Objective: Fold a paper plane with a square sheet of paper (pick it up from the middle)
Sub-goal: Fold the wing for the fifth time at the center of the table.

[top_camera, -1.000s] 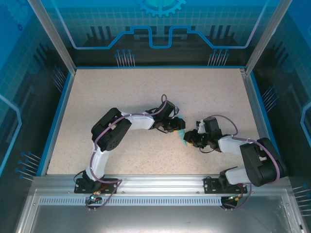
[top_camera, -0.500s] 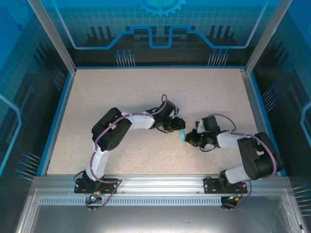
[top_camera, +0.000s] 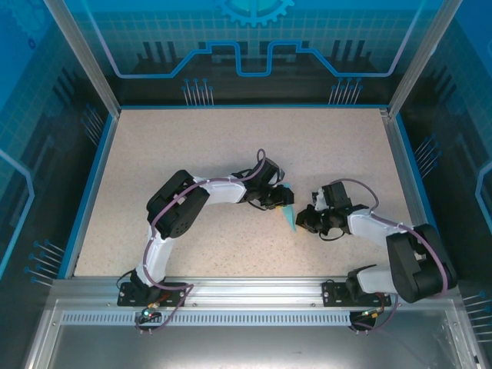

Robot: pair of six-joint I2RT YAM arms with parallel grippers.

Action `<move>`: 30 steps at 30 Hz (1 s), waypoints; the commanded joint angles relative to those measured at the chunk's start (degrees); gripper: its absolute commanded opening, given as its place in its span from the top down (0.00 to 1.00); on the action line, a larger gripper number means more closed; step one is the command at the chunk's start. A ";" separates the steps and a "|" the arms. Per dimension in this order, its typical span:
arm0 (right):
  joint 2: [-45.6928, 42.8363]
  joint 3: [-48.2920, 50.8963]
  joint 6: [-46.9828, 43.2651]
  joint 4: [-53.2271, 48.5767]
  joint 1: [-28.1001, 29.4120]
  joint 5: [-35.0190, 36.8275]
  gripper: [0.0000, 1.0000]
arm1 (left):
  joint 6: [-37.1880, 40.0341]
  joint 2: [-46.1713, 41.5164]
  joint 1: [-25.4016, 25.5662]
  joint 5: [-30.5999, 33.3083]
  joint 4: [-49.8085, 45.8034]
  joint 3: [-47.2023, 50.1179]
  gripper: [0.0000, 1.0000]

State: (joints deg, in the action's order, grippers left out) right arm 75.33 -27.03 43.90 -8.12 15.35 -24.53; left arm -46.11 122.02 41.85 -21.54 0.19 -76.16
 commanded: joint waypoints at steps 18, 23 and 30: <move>11.79 -2.66 2.27 7.23 -0.28 -8.71 0.95 | 1.53 3.07 -0.11 -0.78 -5.37 -1.66 0.64; 11.83 0.63 0.33 5.48 -0.41 -8.33 0.95 | 1.65 3.23 -0.18 -0.39 -5.96 -1.69 0.65; 9.89 3.82 -2.63 0.64 -0.44 -6.79 0.95 | 1.72 3.49 -0.36 -0.26 -6.69 -1.73 0.65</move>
State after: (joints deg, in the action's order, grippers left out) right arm 85.41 -25.93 43.75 0.91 15.33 -33.15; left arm -46.09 122.74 41.85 -22.68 -1.89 -77.54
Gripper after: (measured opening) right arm 0.057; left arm 0.352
